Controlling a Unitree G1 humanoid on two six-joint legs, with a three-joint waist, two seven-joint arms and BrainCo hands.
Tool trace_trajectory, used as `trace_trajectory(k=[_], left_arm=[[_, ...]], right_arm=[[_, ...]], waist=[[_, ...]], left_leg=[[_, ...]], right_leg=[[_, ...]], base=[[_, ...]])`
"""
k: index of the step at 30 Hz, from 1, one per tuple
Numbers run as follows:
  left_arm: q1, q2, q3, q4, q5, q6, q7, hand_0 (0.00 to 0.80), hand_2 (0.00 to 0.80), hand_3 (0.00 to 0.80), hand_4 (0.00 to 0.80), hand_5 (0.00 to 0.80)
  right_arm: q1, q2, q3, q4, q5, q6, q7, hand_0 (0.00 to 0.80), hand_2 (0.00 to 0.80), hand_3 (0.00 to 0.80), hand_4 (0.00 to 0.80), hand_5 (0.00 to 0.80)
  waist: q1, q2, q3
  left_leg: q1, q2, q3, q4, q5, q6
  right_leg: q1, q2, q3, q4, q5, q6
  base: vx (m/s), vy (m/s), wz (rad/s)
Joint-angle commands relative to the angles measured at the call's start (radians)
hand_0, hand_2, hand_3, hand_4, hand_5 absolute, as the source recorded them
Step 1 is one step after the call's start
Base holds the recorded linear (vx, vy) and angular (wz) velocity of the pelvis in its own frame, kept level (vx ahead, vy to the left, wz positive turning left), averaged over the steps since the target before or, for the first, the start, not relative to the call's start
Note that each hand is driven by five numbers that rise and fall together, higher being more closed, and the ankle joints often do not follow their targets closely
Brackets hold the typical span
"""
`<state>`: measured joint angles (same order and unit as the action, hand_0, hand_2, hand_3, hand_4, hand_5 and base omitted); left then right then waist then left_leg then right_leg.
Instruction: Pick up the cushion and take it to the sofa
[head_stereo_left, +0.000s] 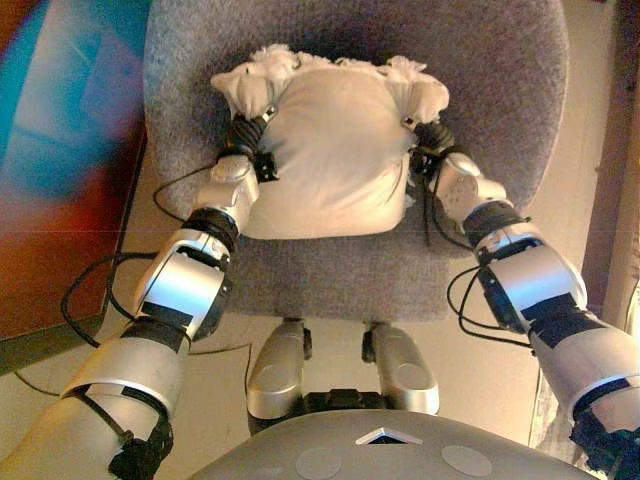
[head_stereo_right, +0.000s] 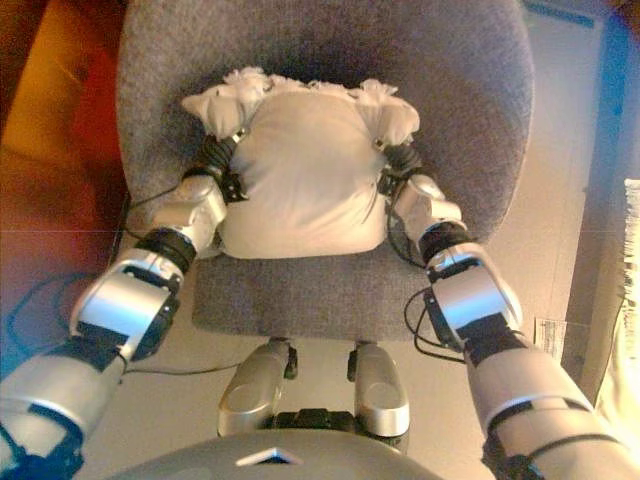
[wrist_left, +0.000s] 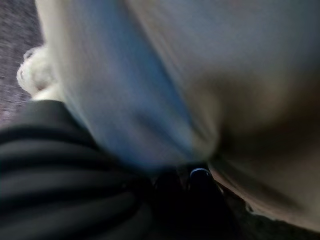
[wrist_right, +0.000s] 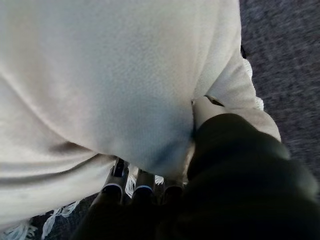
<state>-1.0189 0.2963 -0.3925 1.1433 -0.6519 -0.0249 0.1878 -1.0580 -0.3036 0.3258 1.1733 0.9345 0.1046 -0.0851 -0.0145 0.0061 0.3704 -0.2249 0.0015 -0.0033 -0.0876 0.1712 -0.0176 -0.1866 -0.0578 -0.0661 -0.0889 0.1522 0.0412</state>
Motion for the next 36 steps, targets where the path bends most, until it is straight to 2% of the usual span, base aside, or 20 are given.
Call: trace_trajectory(k=[1, 5, 8, 11, 15, 17, 19, 22, 24, 27, 31, 33, 34, 36], left_arm=[[-0.090, -0.048, -0.071, 0.099, -0.026, 0.033, -0.001, 0.000, 0.000, 0.000, 0.000, 0.000], [-0.044, 0.055, -0.048, 0.055, -0.069, -0.016, 0.026, 0.000, 0.000, 0.000, 0.000, 0.000], [0.041, 0.161, -0.004, -0.020, -0.084, -0.082, 0.065, 0.000, 0.000, 0.000, 0.000, 0.000], [0.143, 0.256, 0.081, -0.083, -0.114, -0.150, 0.093, 0.000, 0.000, 0.000, 0.000, 0.000], [0.357, 0.319, 0.216, -0.196, -0.101, -0.157, 0.142, 0.000, 0.000, 0.000, 0.000, 0.000], [0.475, 0.314, 0.277, -0.223, -0.071, -0.143, 0.146, 0.000, 0.000, 0.000, 0.000, 0.000], [0.588, 0.297, 0.322, -0.240, -0.005, -0.135, 0.201, 0.000, 0.000, 0.000, 0.000, 0.000], [0.766, 0.243, 0.385, -0.249, 0.048, -0.106, 0.240, 0.000, 0.000, 0.000, 0.000, 0.000], [0.863, 0.215, 0.430, -0.198, 0.089, -0.100, 0.243, 0.000, 0.000, 0.000, 0.000, 0.000], [0.966, 0.172, 0.468, -0.179, 0.191, -0.091, 0.280, 0.000, 0.000, 0.000, 0.000, 0.000], [1.074, 0.112, 0.464, -0.143, 0.369, -0.059, 0.321, 0.000, 0.000, 0.000, 0.000, 0.000], [1.099, 0.091, 0.456, -0.090, 0.384, -0.043, 0.308, 0.000, 0.000, 0.000, 0.000, 0.000], [1.104, 0.086, 0.452, -0.073, 0.387, -0.016, 0.289, 0.000, 0.000, 0.000, 0.000, 0.000], [1.110, 0.044, 0.438, 0.019, 0.398, -0.023, 0.275, 0.000, 0.000, 0.000, 0.000, 0.000]], right_arm=[[-0.079, 0.000, 0.028, 0.061, 0.020, 0.013, 0.008, 0.000, 0.000, 0.000, 0.000, 0.000], [-0.065, -0.090, 0.013, 0.006, 0.061, -0.076, -0.038, 0.000, 0.000, 0.000, 0.000, 0.000], [0.011, -0.163, -0.017, -0.128, 0.049, -0.153, -0.068, 0.000, 0.000, 0.000, 0.000, 0.000], [0.120, -0.242, -0.046, -0.280, -0.040, -0.200, -0.132, 0.000, 0.000, 0.000, 0.000, 0.000], [0.345, -0.328, -0.120, -0.500, -0.204, -0.228, -0.209, 0.000, 0.000, 0.000, 0.000, 0.000], [0.468, -0.341, -0.193, -0.585, -0.245, -0.253, -0.238, 0.000, 0.000, 0.000, 0.000, 0.000], [0.602, -0.318, -0.283, -0.644, -0.280, -0.291, -0.292, 0.000, 0.000, 0.000, 0.000, 0.000], [0.805, -0.273, -0.412, -0.679, -0.304, -0.320, -0.323, 0.000, 0.000, 0.000, 0.000, 0.000], [0.908, -0.250, -0.477, -0.632, -0.359, -0.317, -0.354, 0.000, 0.000, 0.000, 0.000, 0.000], [1.021, -0.212, -0.547, -0.587, -0.349, -0.282, -0.392, 0.000, 0.000, 0.000, 0.000, 0.000], [1.145, -0.121, -0.600, -0.360, -0.320, -0.196, -0.446, 0.000, 0.000, 0.000, 0.000, 0.000], [1.168, -0.081, -0.598, -0.210, -0.312, -0.168, -0.412, 0.000, 0.000, 0.000, 0.000, 0.000], [1.172, -0.071, -0.595, -0.175, -0.319, -0.101, -0.398, 0.000, 0.000, 0.000, 0.000, 0.000], [1.180, -0.018, -0.556, -0.029, -0.305, -0.098, -0.339, 0.000, 0.000, 0.000, 0.000, 0.000]], waist=[[-0.014, 0.005, 0.058], [-0.011, 0.019, 0.057], [-0.011, 0.022, 0.049], [-0.013, 0.023, 0.034], [-0.012, 0.021, -0.001], [-0.015, 0.019, -0.021], [-0.020, 0.018, -0.047], [-0.023, 0.017, -0.099], [-0.026, 0.014, -0.142], [-0.026, 0.007, -0.191], [-0.017, -0.010, -0.244], [-0.010, -0.017, -0.258], [-0.008, -0.019, -0.261], [-0.004, -0.025, -0.272]], left_leg=[[-0.001, -0.009, 0.031, 0.042, -0.125, -0.035], [0.002, -0.014, 0.032, 0.049, -0.131, -0.037], [0.013, -0.015, 0.040, 0.053, -0.141, -0.038], [0.030, -0.016, 0.044, 0.054, -0.154, -0.039], [0.070, -0.021, 0.043, 0.051, -0.174, -0.037], [0.093, -0.022, 0.045, 0.050, -0.184, -0.034], [0.119, -0.020, 0.047, 0.048, -0.193, -0.030], [0.162, -0.017, 0.050, 0.043, -0.203, -0.023], [0.201, -0.012, 0.057, 0.035, -0.208, -0.025], [0.246, -0.009, 0.058, 0.020, -0.208, -0.024], [0.306, -0.008, 0.060, 0.005, -0.217, -0.020], [0.331, -0.006, 0.060, 0.001, -0.224, -0.016], [0.336, -0.006, 0.059, 0.000, -0.225, -0.015], [0.357, -0.008, 0.056, 0.000, -0.230, -0.009]], right_leg=[[-0.050, -0.038, 0.035, 0.022, -0.054, 0.051], [-0.052, -0.044, 0.019, 0.035, -0.067, 0.052], [-0.042, -0.046, 0.005, 0.041, -0.082, 0.048], [-0.024, -0.049, -0.010, 0.043, -0.099, 0.044], [0.018, -0.054, -0.032, 0.040, -0.121, 0.039], [0.041, -0.053, -0.037, 0.039, -0.130, 0.036], [0.067, -0.051, -0.043, 0.038, -0.138, 0.035], [0.112, -0.044, -0.045, 0.029, -0.145, 0.036], [0.153, -0.038, -0.048, 0.021, -0.149, 0.036], [0.194, -0.027, -0.048, 0.013, -0.151, 0.036], [0.253, -0.011, -0.045, 0.007, -0.161, 0.033], [0.279, -0.004, -0.042, 0.005, -0.167, 0.031], [0.285, -0.002, -0.041, 0.005, -0.169, 0.030], [0.309, 0.005, -0.033, 0.004, -0.171, 0.027]], base=[[0.001, 0.019, 0.08], [0.028, 0.023, 0.06], [0.044, 0.017, 0.00], [0.045, 0.002, 0.00], [0.061, -0.025, 0.00], [0.057, -0.033, -0.01], [0.064, -0.043, -0.04], [0.100, -0.049, 0.02], [0.142, -0.046, 0.02], [0.118, -0.051, 0.02], [0.061, -0.057, 0.04], [0.031, -0.062, 0.07], [0.023, -0.065, 0.09], [0.042, -0.067, 0.07]])
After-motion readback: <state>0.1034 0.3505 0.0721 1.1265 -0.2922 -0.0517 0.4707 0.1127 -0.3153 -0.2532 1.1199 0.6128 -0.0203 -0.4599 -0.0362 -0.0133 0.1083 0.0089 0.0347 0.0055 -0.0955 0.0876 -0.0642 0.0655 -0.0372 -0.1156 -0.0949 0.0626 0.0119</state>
